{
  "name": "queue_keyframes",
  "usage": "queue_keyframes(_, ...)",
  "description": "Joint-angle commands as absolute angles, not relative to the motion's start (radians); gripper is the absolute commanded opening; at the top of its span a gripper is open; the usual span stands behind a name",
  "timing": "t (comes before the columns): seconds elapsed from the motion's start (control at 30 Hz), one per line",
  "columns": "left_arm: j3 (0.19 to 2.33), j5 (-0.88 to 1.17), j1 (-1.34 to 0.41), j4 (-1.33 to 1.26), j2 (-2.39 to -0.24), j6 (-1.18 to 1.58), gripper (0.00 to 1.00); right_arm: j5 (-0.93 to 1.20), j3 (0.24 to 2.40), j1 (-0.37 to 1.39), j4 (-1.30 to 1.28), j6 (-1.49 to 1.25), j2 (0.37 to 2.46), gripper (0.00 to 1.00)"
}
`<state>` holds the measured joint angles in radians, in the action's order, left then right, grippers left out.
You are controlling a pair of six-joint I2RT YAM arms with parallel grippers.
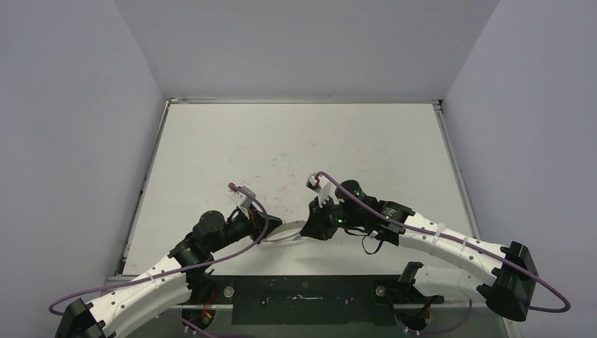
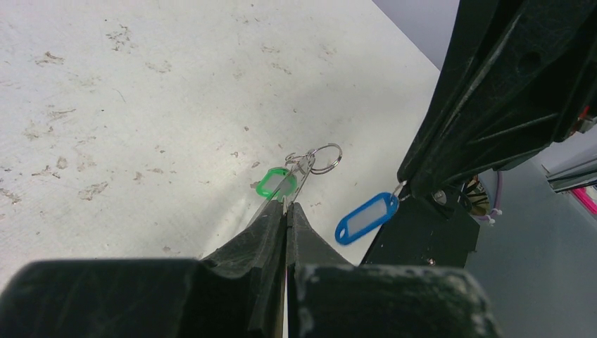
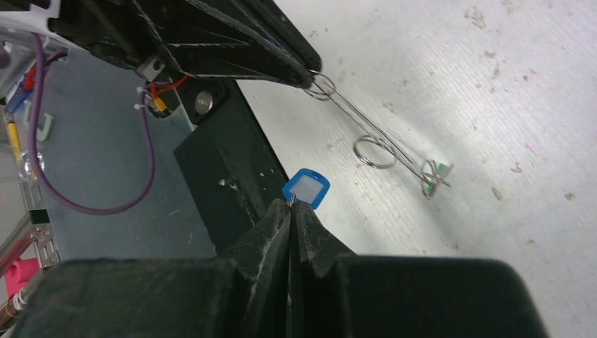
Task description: Put the keys on the keyring
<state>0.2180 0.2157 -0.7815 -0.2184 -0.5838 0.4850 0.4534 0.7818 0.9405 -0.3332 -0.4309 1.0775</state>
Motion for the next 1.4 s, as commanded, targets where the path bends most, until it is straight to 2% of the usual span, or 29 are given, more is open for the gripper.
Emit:
queue_keyframes(0.0, 0.224, 0.217, -0.777, -0.302, -0.580, 0.481, 0.00, 0.428, 0.795, 0.998, -0.161, -0.484, 1.127, 0.00)
queue_keyframes(0.3, 0.204, 0.244, -0.777, -0.331, -0.574, 0.457, 0.00, 0.328, 0.804, 1.046, -0.047, -0.532, 1.233, 0.00)
queue_keyframes(0.7, 0.174, 0.295, -0.776, -0.380, -0.568, 0.426, 0.00, 0.218, 0.791, 1.042, -0.052, -0.542, 1.222, 0.00)
queue_keyframes(1.07, 0.167, 0.308, -0.777, -0.392, -0.566, 0.413, 0.00, 0.213, 0.767, 1.013, -0.036, -0.572, 1.226, 0.00)
queue_keyframes(1.37, 0.167, 0.311, -0.776, -0.394, -0.568, 0.408, 0.00, 0.296, 0.766, 1.003, 0.048, -0.601, 1.252, 0.00)
